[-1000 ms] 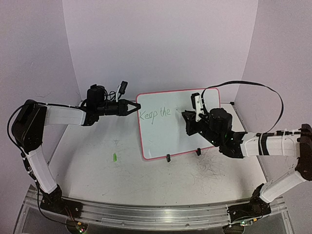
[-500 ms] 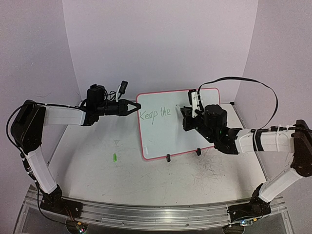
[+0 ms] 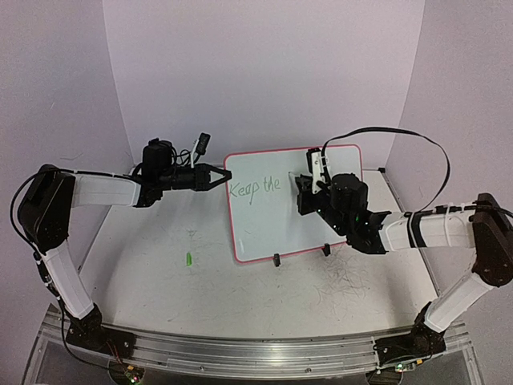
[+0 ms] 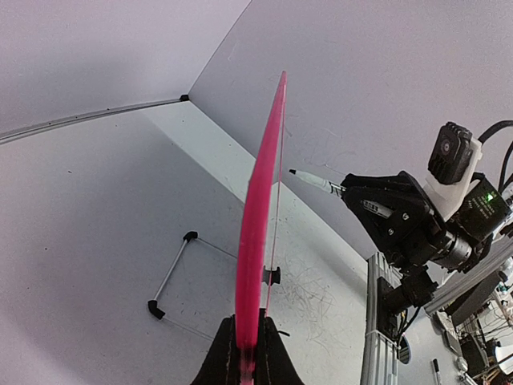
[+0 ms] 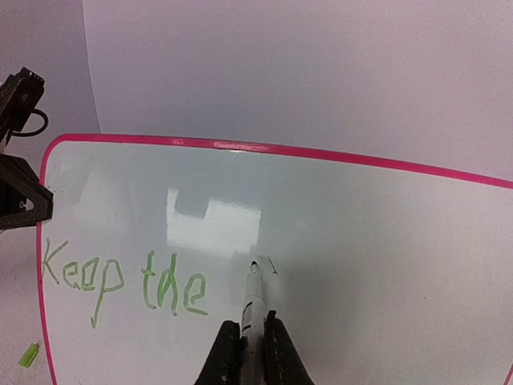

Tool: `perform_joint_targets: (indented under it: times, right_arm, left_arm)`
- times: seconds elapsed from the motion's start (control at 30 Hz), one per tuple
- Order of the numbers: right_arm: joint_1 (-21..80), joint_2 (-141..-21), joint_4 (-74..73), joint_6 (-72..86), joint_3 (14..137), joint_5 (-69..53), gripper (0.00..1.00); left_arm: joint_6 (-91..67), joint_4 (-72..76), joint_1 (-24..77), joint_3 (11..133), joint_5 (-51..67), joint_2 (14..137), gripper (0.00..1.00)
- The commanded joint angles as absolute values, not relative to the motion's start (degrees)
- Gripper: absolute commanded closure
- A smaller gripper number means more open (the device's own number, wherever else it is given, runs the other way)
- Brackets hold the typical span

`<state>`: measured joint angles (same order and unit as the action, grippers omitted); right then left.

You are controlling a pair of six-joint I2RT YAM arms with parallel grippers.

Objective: Write a sentence on the whiteboard

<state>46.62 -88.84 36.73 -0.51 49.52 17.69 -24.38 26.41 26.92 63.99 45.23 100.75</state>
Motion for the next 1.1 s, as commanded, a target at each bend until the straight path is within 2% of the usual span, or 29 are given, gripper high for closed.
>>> perform_joint_targets:
  times: [0.0,1.07]
  right_arm:
    - [46.00,-89.67,40.08,-0.44,51.05,19.11,1.00]
    - [44.74,-91.93,37.74,1.58,51.98,15.13,1.00]
  left_arm:
    - [-22.76,26.54,26.63,64.73,43.16,97.84,1.00]
    - [-22.40,26.11,27.07,65.39,43.56,98.17,1.00]
